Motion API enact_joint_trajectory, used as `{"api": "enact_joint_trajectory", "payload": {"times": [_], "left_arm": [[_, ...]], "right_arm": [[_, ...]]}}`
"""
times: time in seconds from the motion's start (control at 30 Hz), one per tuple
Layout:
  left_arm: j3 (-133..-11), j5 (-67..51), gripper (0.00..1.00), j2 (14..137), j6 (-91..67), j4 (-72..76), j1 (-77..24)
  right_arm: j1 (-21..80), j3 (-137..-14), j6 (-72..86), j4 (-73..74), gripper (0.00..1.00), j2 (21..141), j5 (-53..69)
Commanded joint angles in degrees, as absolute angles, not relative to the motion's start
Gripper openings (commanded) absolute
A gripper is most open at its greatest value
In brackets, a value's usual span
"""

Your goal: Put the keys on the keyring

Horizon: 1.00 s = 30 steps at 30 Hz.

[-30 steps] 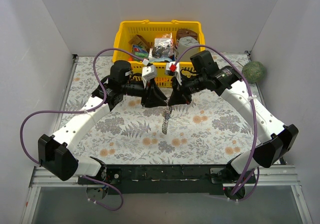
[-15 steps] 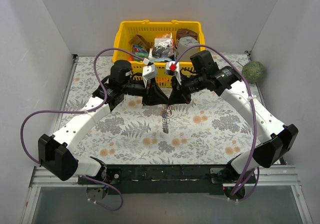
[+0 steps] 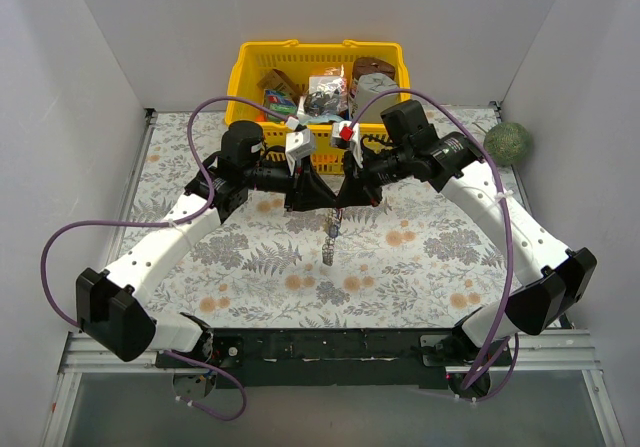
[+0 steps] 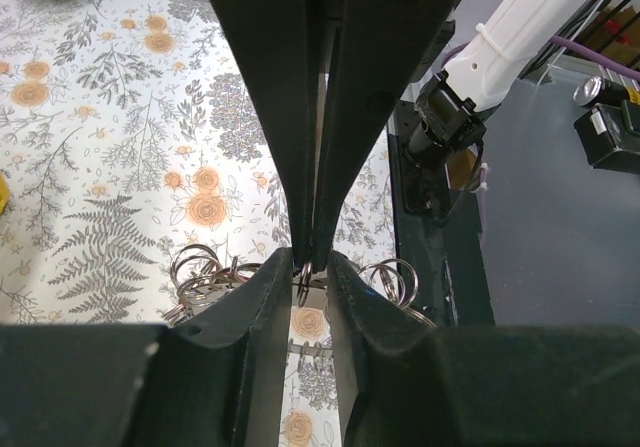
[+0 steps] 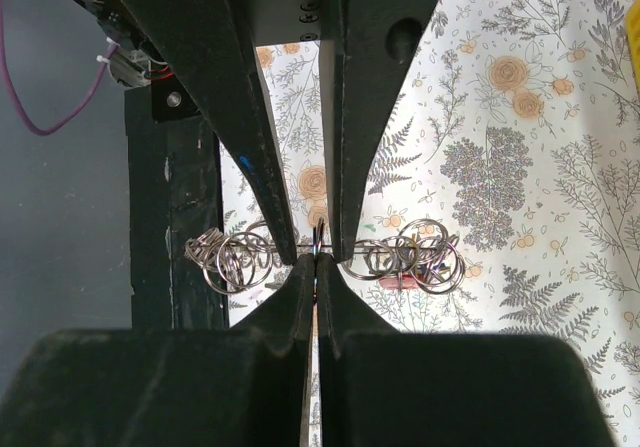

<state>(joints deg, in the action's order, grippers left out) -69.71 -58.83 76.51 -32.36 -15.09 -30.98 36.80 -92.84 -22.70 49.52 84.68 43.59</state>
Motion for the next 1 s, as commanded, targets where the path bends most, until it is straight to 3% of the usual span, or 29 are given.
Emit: {"api": "enact_joint_trajectory", "payload": {"times": [0.0, 0.27, 0.63, 0.67, 0.7, 0.97], "left_arm": [[-69.08, -57.13, 0.18, 74.09, -31.03, -16.52, -31.29], [-68.99, -56.25, 0.29, 72.95, -30.85, -16.61, -31.29], [-69.43, -55.90, 0.12, 73.12, -28.83, -18.02, -31.20], [-69.61, -55.99, 0.02, 73.21, -28.74, -18.28, -31.29], [-69.70, -55.99, 0.00, 73.39, -28.48, -18.46, -31.29], [-69.61, -55.81, 0.00, 73.56, -28.65, -18.81, -31.29]], "right_arm": [[36.83, -92.81, -22.24, 46.67, 0.01, 82.18, 45.53], [36.83, -92.64, -22.32, 46.67, 0.01, 82.18, 45.62], [36.83, -92.29, -22.50, 46.67, 0.01, 81.91, 45.70], [36.83, -92.29, -22.50, 46.67, 0.01, 81.83, 45.62], [36.83, -92.29, -22.50, 46.67, 0.01, 81.83, 45.53], [36.83, -92.11, -22.24, 46.14, 0.01, 81.47, 45.00]]}}
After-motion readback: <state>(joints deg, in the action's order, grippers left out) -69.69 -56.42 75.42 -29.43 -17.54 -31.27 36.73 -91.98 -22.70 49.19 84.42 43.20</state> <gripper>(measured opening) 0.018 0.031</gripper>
